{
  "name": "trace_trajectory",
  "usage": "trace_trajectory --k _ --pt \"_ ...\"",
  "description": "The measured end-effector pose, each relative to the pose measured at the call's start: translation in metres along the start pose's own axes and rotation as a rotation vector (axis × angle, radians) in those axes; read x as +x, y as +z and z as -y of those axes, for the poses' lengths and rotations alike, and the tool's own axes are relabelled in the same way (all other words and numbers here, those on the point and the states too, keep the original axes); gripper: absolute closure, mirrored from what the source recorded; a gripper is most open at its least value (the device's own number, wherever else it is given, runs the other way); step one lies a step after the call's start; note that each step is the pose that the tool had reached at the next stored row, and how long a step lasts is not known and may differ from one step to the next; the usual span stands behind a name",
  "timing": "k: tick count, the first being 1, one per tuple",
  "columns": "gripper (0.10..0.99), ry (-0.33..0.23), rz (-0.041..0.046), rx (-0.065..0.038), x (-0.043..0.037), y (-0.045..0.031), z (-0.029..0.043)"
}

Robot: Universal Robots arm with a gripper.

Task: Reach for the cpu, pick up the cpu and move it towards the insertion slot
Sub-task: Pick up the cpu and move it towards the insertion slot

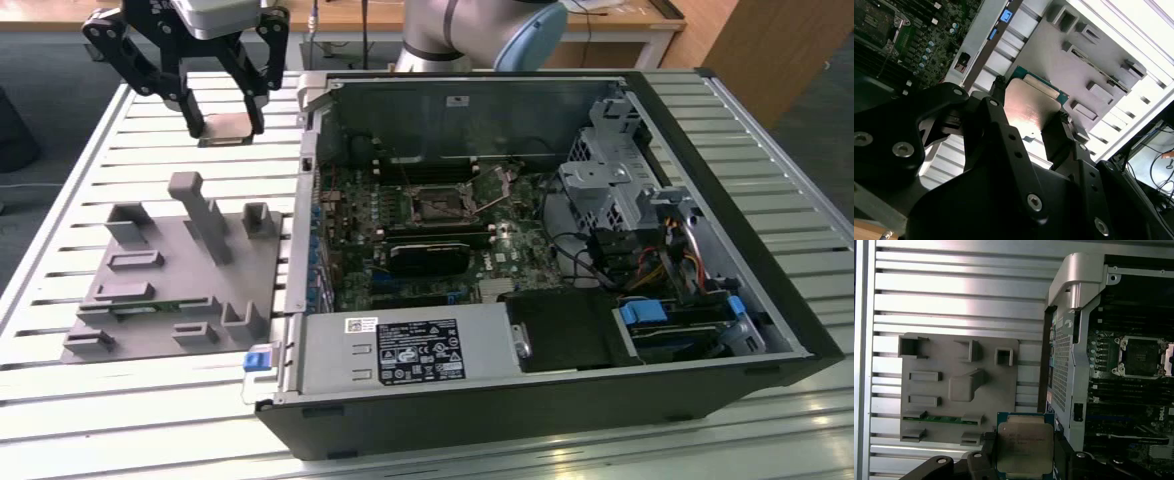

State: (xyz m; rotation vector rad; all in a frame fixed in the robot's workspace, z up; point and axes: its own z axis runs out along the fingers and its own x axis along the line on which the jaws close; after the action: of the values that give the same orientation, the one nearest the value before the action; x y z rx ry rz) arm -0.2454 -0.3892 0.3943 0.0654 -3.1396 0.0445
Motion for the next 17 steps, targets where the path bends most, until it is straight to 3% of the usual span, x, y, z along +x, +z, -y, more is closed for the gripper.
trace_trajectory --k 17 --pt "0.545 0.000 0.0000 0.000 -0.0218 0.0000 0.0004"
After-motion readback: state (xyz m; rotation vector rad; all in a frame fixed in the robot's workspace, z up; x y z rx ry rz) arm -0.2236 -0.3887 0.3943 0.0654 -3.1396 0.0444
